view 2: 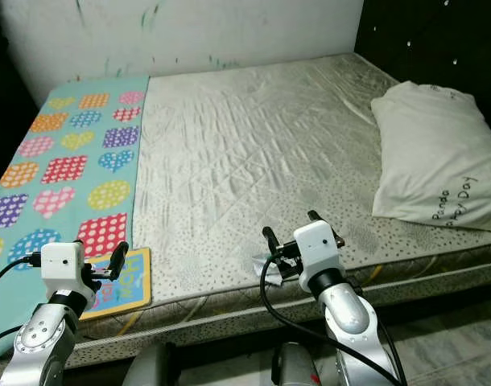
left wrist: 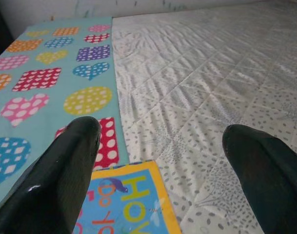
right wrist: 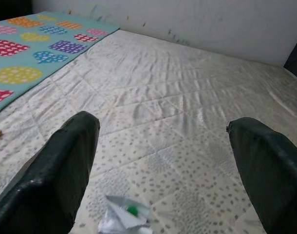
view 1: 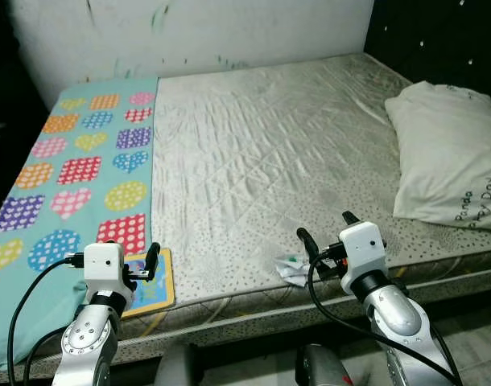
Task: Clean up the room
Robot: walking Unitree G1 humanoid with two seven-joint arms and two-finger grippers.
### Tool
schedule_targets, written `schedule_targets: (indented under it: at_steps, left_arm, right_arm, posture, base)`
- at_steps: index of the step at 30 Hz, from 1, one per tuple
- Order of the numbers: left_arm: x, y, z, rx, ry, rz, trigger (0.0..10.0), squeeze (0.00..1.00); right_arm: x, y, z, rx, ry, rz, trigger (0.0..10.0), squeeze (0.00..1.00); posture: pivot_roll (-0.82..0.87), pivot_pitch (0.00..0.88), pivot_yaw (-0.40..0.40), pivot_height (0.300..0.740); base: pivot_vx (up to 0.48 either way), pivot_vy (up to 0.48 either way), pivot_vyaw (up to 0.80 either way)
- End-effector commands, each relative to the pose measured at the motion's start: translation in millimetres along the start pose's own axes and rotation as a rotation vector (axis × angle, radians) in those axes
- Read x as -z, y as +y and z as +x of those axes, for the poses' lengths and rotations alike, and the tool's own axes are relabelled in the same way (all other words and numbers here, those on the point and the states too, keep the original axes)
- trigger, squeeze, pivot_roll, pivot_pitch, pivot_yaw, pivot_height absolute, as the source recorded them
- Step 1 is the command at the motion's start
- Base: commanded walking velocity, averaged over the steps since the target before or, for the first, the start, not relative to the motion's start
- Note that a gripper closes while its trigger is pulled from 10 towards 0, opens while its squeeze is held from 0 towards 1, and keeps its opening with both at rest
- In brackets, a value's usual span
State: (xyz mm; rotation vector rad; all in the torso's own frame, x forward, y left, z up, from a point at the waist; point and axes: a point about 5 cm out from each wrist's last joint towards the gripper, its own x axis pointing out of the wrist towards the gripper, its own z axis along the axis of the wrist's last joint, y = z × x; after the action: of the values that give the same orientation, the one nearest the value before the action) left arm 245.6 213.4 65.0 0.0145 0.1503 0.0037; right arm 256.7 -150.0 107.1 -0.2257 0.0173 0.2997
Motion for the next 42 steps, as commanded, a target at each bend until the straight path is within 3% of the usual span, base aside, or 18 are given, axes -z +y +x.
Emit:
schedule_targets:
  at_steps: [1, 21, 27, 31, 42]
  left_arm:
    - [-3, 2.7, -0.3, -0.007, -0.008, 0.015, 10.0, 0.0]
    - [-15, 0.7, 3.2, -0.02, -0.064, 0.012, 10.0, 0.0]
    - [-14, -0.4, 2.5, -0.009, -0.063, 0.007, 10.0, 0.0]
    - [-14, -1.3, 1.8, -0.003, -0.058, 0.005, 10.0, 0.0]
    - [-11, -0.6, 1.2, -0.011, -0.035, 0.006, 10.0, 0.0]
  right_arm:
    - [-1, 3.1, 1.5, -0.017, -0.007, 0.012, 10.0, 0.0]
    - [-4, 4.6, 2.6, -0.061, -0.024, 0.004, 10.0, 0.0]
    - [-7, 5.0, 4.2, -0.086, -0.044, -0.04, 10.0, 0.0]
    - [-6, 6.1, 3.9, -0.084, -0.042, -0.031, 10.0, 0.0]
    - [-3, 4.5, 2.7, -0.073, -0.033, -0.019, 10.0, 0.0]
  posture:
    - [-0.22, 0.0, 0.054, 0.599]
    - [-0.22, 0.012, 0.048, 0.599]
    - [-0.22, 0.014, 0.047, 0.599]
    - [-0.22, 0.018, 0.048, 0.599]
    - [-0.21, 0.023, 0.047, 0.599]
  base:
    - [0.0, 0.0, 0.0]
    - [0.0, 0.0, 0.0]
    - [0.294, 0.0, 0.0]
    - [0.313, 0.0, 0.71]
    - [0.101, 0.0, 0.0]
